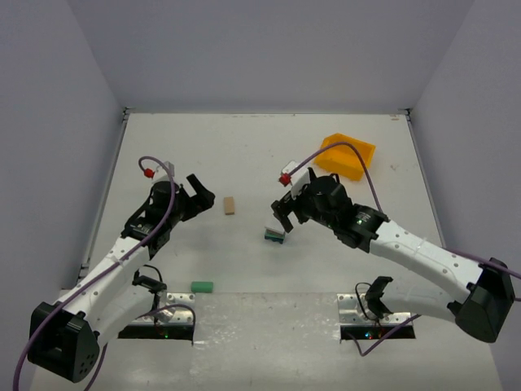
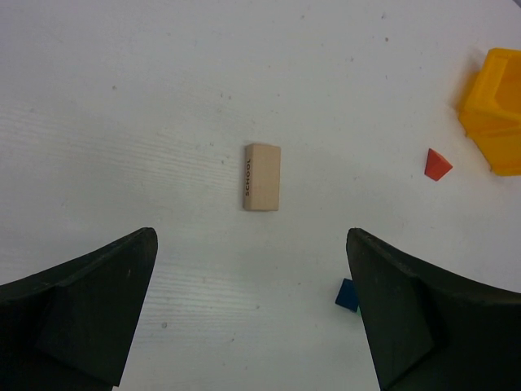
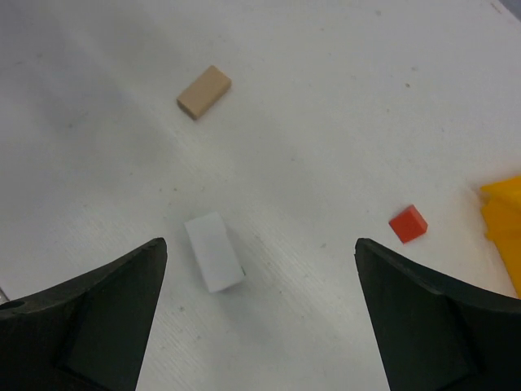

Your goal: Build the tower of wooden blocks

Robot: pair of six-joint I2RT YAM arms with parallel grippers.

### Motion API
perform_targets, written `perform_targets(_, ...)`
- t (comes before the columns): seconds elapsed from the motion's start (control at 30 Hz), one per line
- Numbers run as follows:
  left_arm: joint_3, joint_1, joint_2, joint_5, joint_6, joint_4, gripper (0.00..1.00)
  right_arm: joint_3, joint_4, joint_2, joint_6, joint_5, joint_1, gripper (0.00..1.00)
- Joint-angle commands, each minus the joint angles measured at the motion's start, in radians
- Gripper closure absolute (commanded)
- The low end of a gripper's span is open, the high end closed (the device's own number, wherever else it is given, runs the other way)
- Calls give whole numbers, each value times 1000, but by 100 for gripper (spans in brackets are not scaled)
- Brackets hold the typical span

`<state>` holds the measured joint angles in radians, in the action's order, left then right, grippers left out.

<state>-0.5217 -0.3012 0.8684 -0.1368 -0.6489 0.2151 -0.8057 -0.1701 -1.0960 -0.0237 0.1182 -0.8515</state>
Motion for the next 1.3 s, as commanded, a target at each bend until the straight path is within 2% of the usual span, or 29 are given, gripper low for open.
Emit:
perform_targets(0.0,-29,-3,-29,47,-32,58,0,76,54,28,-211,95,109,1)
perform_targets(0.07,-25,-4,-49,60,-45,104,0,129,55,98,-404,99,255,1)
perform_targets(0.17,-12,-3,-88,71,-55,172,0,223,66,168,-505,296,316,1)
perform_targets(0.37,-13,-3,-82,40,-71,296,0,324,114,271,-560,390,357,1)
perform_targets(0.6,-35,-3,-34,186,-99,331,0,337,119,263,-570,399,360,1)
perform_targets(0.8,-73,-3,80,346,-158,523,0,343,128,256,-568,372,359,1)
perform_targets(0.93,-63,-3,144,348,-156,599,0,355,151,248,-549,338,360,1)
perform_targets(1.1,-44,-3,173,329,-152,609,0,402,309,280,-407,20,359,1)
perform_targets(1.27,-47,-4,199,402,-124,644,0,396,301,273,-401,54,361,1)
